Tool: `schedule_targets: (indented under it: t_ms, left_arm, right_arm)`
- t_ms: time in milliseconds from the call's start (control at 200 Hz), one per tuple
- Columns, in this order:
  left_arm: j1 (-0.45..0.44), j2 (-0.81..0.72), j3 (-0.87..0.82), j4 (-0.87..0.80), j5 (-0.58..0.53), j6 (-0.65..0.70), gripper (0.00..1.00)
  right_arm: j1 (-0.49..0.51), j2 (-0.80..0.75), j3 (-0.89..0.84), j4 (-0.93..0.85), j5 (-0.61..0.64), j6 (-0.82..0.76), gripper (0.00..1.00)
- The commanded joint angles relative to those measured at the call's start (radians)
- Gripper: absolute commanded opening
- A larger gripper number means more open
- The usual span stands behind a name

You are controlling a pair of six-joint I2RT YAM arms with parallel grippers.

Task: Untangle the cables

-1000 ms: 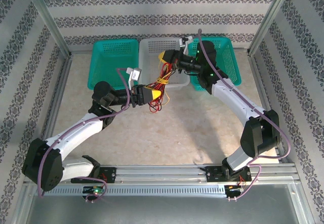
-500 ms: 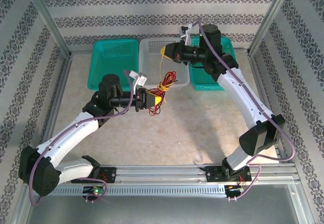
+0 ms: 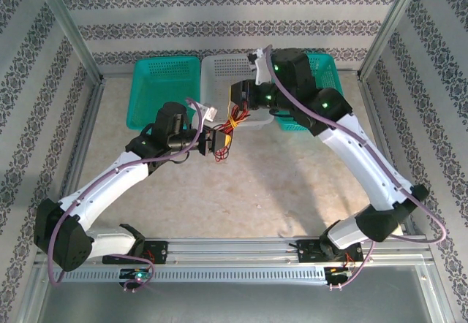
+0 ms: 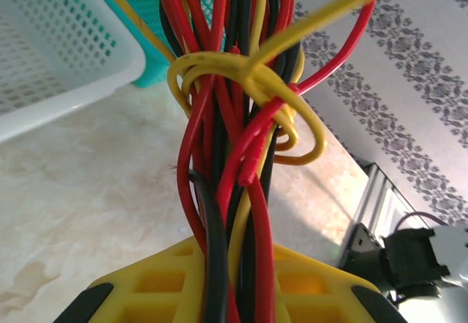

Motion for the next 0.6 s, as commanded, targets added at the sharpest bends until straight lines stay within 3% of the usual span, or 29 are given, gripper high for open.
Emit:
schedule_targets:
  t_ms: [0,185,320,595]
  left_arm:
    - [0.038,0.008,-0.014,-0.115,-0.108,-0.074,0.0]
    - [0.09,0.0,-0.044,-0.049,-0.088,-0.142,0.0]
    - [0.136,-0.012,-0.093,0.036,-0.034,-0.221,0.0]
    - [0.22,-0.053,-0.21,0.288,0.116,-0.385,0.0]
  right_arm:
    - [0.03,-0.126,-0.052,0.114,0.108,-0.008,0.0]
    - [0.045,-0.281,-0.222,0.186,0.142,0.031,0.0]
    - [0.032,-0.399,-0.331,0.161,0.256,0.047,0.0]
    - [-0.169,-0.571,-0.543,0.114,0.288,0.145,0.0]
